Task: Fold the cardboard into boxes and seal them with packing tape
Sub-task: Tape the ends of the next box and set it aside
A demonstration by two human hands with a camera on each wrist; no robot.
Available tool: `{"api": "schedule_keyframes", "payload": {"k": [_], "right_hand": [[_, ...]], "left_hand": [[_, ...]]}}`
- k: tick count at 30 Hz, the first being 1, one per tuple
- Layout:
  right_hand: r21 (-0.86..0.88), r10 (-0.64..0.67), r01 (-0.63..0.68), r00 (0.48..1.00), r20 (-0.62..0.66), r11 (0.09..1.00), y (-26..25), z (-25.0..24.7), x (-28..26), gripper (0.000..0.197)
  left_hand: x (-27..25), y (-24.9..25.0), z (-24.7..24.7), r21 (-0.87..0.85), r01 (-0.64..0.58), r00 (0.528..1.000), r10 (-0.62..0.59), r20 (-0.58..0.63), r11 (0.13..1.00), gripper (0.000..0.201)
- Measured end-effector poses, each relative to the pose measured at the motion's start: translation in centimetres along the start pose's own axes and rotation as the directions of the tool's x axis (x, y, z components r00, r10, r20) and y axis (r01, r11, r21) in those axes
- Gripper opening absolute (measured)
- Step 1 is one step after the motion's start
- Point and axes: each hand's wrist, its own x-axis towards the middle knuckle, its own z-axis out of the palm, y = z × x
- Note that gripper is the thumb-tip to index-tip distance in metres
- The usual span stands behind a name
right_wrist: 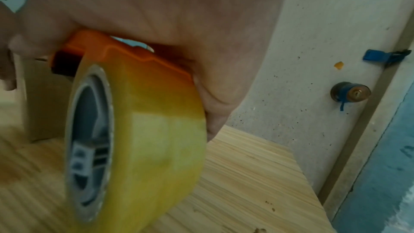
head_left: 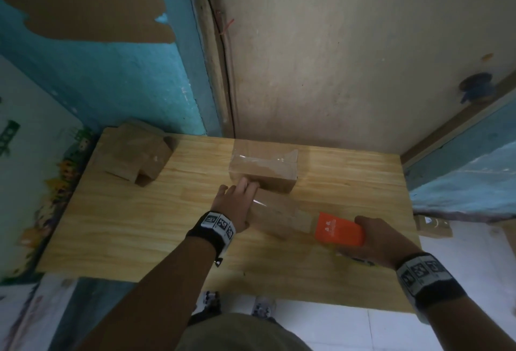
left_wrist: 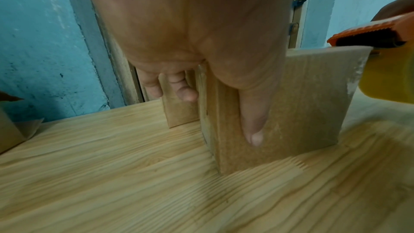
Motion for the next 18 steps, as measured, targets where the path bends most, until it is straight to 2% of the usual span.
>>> {"api": "schedule_keyframes", "payload": {"k": [2,5,10,15,18], "right_hand": [[-0.07,-0.019,0.016,0.999,-0.037,0.997,0.3,0.3,0.2,0.066],[-0.071,-0.032,0.027,0.997,-0.067,0.997,0.9,0.7,0.1,0.064],[-0.084,0.039,-0.044,0.998,-0.056,0.996,2.7,1.2,-0.3,0.065],[-0.282,0.026,-0.027,1.0,-0.007,0.959,-1.5,1.5,1.7,0.075],[-0.347,0.063,-0.055,0.998,0.013,0.936,-4.6,1.9,3.4,0.067]], "left_hand": [[0.1,-0.1,0.0,0.0,0.001,1.0,-0.001,-0.01,1.0,0.106],[0.2,-0.2,0.3,0.001,0.004,1.0,-0.004,-0.016,1.0,0.106],[0.3,0.2,0.3,0.008,0.03,1.0,-0.03,0.001,1.0,0.106],[0.2,0.3,0.0,0.017,0.038,0.999,-0.038,0.01,0.999,0.107],[0.2,0.4,-0.1,0.027,0.042,0.999,-0.042,0.013,0.999,0.106]]}}
